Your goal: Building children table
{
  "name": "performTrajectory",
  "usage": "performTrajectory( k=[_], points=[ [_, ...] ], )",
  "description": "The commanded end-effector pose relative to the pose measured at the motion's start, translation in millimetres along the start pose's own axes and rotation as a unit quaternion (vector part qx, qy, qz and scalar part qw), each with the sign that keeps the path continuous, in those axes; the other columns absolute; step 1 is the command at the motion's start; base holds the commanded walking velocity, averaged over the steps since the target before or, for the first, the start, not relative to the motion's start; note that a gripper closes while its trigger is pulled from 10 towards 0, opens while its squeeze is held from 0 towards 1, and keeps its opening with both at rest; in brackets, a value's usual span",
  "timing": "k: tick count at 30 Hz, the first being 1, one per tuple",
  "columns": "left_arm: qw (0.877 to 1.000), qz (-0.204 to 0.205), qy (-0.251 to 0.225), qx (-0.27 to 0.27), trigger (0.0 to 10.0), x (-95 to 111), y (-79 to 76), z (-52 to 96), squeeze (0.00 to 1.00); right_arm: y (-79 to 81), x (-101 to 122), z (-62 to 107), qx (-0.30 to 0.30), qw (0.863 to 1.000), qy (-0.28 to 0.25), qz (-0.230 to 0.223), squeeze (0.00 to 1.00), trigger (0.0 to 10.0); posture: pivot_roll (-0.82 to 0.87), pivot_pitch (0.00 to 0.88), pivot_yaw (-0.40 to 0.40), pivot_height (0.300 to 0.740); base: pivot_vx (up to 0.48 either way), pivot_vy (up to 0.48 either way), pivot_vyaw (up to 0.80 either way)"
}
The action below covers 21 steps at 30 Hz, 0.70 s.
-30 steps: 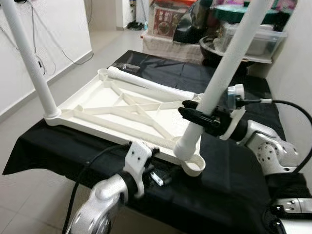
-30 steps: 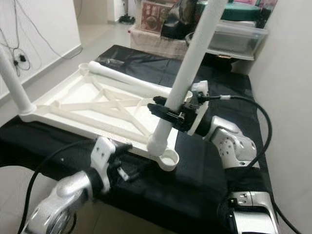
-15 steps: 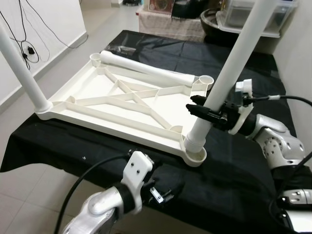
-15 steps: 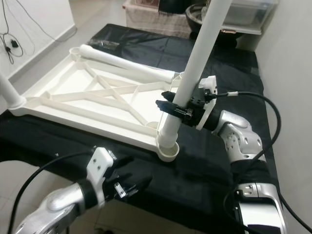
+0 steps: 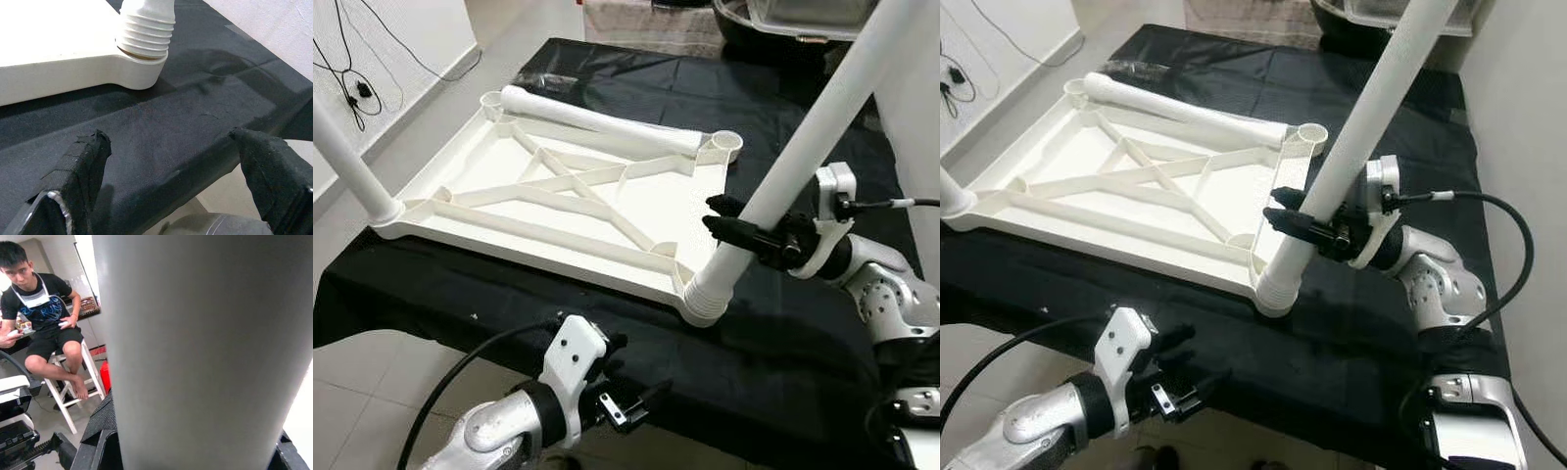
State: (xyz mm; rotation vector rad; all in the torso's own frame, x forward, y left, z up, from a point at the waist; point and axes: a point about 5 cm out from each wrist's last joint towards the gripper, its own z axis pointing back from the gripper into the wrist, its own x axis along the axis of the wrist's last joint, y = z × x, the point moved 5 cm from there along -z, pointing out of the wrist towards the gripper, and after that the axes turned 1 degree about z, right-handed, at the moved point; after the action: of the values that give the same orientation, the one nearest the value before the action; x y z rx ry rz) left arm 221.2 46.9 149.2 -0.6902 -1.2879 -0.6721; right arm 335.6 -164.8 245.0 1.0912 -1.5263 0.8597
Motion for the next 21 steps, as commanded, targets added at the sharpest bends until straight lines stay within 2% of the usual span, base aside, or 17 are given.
performTrajectory(
  k=[1,4,7,10,13,17,21],
  points=[
    [1.000,0.003,0.013,0.002,10.0,-5,-0.3,3.4,0.00,4.1,-15,0.8,0.008,1.000,0.021,-0.018,0.00,10.0,0.17,0.235,-0.042,0.740,0.000,0.000,0.00],
    [1.000,0.003,0.016,0.004,10.0,-5,-0.9,4.8,0.00,4.8,-29,-2.2,0.008,0.998,0.059,-0.007,0.00,10.0,0.17,0.231,-0.043,0.740,0.000,0.000,0.00],
    [1.000,0.003,0.017,0.004,10.0,-5,-1.1,5.2,0.00,4.1,-33,-2.5,0.005,0.997,0.073,0.001,0.00,10.0,0.17,0.229,-0.043,0.740,0.000,0.000,0.00],
    [1.000,0.002,0.020,0.005,10.0,-4,-1.8,5.7,0.00,-2.4,-37,-6.1,-0.019,0.992,0.117,0.042,0.00,10.0,0.17,0.222,-0.045,0.740,0.000,0.000,0.00],
    [1.000,0.003,0.020,0.005,10.0,-4,-1.9,5.7,0.00,-4.1,-36,-7.9,-0.026,0.990,0.124,0.055,0.00,10.0,0.17,0.222,-0.045,0.740,0.000,0.000,0.00],
    [1.000,0.002,0.018,0.003,10.0,-3,-2.8,4.3,0.00,5.6,-36,-17.5,-0.012,0.987,0.144,0.069,0.00,10.0,0.16,0.213,-0.046,0.740,0.000,0.000,0.00],
    [1.000,0.001,0.016,0.003,10.0,-3,-3.1,2.6,0.00,0.7,-42,-21.6,-0.034,0.984,0.156,0.074,0.00,10.0,0.15,0.211,-0.049,0.740,0.000,0.000,0.00]
  ],
)
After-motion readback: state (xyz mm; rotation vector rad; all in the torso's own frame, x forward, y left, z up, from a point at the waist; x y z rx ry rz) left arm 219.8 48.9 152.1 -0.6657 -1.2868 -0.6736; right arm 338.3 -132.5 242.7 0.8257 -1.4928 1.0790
